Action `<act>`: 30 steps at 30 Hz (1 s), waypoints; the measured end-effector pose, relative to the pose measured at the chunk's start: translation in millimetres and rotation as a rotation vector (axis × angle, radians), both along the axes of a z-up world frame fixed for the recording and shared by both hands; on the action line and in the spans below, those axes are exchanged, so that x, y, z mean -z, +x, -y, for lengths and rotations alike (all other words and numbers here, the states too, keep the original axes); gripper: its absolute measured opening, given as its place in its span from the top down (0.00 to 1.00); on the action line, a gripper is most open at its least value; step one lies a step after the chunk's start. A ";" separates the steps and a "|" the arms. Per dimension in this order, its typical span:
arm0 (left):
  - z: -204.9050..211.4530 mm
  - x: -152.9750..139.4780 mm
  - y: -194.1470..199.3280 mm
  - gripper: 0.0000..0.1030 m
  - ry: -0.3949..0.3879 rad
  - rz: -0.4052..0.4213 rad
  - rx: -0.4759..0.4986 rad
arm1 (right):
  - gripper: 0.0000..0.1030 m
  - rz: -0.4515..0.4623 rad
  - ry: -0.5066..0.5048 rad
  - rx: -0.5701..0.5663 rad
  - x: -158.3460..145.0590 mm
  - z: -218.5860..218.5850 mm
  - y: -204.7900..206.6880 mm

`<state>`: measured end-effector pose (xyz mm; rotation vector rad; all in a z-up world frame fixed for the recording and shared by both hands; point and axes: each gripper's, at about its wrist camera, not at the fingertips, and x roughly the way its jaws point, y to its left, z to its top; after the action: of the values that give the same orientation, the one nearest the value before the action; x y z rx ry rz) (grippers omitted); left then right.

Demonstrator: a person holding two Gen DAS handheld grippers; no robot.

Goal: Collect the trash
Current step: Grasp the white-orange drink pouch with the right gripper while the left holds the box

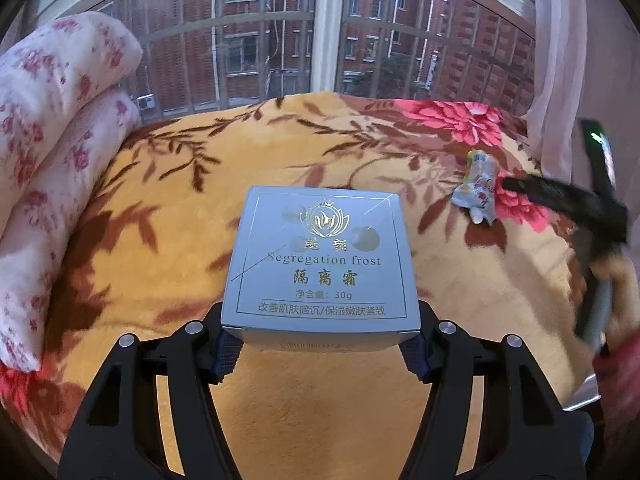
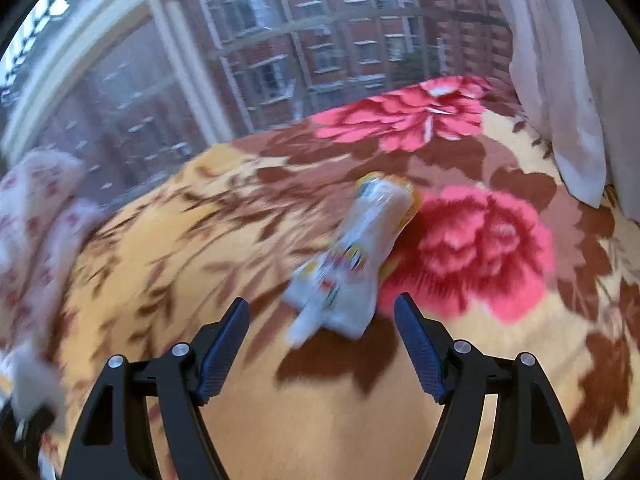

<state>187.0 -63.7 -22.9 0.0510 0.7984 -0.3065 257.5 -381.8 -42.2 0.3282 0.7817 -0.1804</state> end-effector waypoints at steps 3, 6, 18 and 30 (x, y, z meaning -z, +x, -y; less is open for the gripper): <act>-8.2 3.0 -1.2 0.39 0.003 -0.003 -0.014 | 0.29 -0.050 0.010 0.058 12.1 14.7 31.7; -14.7 4.3 -1.5 0.39 0.003 -0.006 -0.031 | 0.29 -0.096 0.055 0.107 29.1 30.9 58.8; -21.3 -1.1 -12.0 0.39 0.009 0.011 -0.048 | 0.60 -0.153 0.144 0.135 35.3 35.9 65.8; -23.7 -12.1 -61.5 0.39 0.012 0.027 -0.012 | 0.60 -0.058 0.109 -0.064 -31.7 -19.2 -63.9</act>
<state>125.5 -40.0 -10.8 0.0612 0.7733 -0.2889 193.6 -362.6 -10.4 0.4014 0.8597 -0.0876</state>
